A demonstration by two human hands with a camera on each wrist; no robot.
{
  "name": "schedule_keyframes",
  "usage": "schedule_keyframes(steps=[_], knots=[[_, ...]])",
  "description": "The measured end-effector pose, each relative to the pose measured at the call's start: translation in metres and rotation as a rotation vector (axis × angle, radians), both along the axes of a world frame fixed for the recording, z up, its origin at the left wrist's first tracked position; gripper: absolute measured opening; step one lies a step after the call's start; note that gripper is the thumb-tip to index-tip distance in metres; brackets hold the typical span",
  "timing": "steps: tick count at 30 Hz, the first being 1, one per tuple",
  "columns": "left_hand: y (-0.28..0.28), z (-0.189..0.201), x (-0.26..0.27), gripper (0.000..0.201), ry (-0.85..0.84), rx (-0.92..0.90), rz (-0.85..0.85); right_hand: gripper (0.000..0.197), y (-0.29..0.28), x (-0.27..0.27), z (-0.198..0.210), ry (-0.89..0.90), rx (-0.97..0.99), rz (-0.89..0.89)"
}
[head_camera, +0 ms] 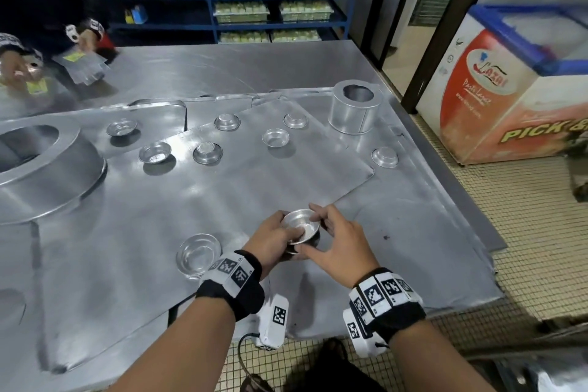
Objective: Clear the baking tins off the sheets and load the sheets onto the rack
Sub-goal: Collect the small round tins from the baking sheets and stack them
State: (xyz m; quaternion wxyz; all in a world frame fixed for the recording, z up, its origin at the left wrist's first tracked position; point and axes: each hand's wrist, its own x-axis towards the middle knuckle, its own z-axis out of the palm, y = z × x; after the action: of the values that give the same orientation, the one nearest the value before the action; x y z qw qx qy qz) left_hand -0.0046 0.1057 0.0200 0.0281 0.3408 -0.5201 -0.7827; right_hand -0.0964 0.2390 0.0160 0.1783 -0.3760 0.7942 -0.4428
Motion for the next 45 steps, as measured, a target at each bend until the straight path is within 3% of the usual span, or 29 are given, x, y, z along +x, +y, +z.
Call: schedule_keyframes(steps=[4,8,11,17,24,28,33,35,39,42,45], knots=[[-0.006,-0.001,-0.001,0.031,0.017,-0.091,-0.016,0.051,0.003,-0.006,-0.001,-0.074,-0.001,0.073],[-0.008,-0.003,-0.014,0.032,0.009,-0.165,-0.018,0.072,0.004,-0.025,0.001,-0.113,0.070,0.139],[-0.004,-0.004,-0.030,0.031,0.019,-0.135,0.010,0.085,0.002,-0.051,0.003,-0.009,0.237,0.198],[-0.003,-0.005,-0.068,0.027,0.000,-0.128,0.051,0.059,-0.006,-0.127,0.005,0.265,0.639,0.107],[0.001,-0.009,-0.118,0.028,-0.046,-0.119,0.089,0.033,-0.016,-0.230,0.003,0.381,0.847,0.019],[0.001,-0.009,-0.138,0.028,-0.068,-0.121,0.096,0.025,-0.028,-0.278,-0.004,0.459,0.812,-0.087],[0.000,-0.009,-0.154,0.032,-0.095,-0.120,0.129,0.061,-0.044,-0.326,-0.033,0.442,0.918,-0.106],[0.000,-0.010,-0.158,0.033,-0.107,-0.125,0.129,0.065,-0.047,-0.341,-0.050,0.408,0.909,-0.086],[0.003,-0.013,-0.164,0.035,-0.136,-0.149,0.133,0.054,-0.046,-0.342,-0.042,0.411,0.876,-0.098],[0.007,-0.014,-0.166,0.034,-0.139,-0.169,0.123,0.077,-0.041,-0.339,-0.036,0.344,0.781,-0.204],[0.010,-0.011,-0.168,0.033,-0.126,-0.165,0.119,0.077,-0.035,-0.328,-0.026,0.328,0.671,-0.254]])
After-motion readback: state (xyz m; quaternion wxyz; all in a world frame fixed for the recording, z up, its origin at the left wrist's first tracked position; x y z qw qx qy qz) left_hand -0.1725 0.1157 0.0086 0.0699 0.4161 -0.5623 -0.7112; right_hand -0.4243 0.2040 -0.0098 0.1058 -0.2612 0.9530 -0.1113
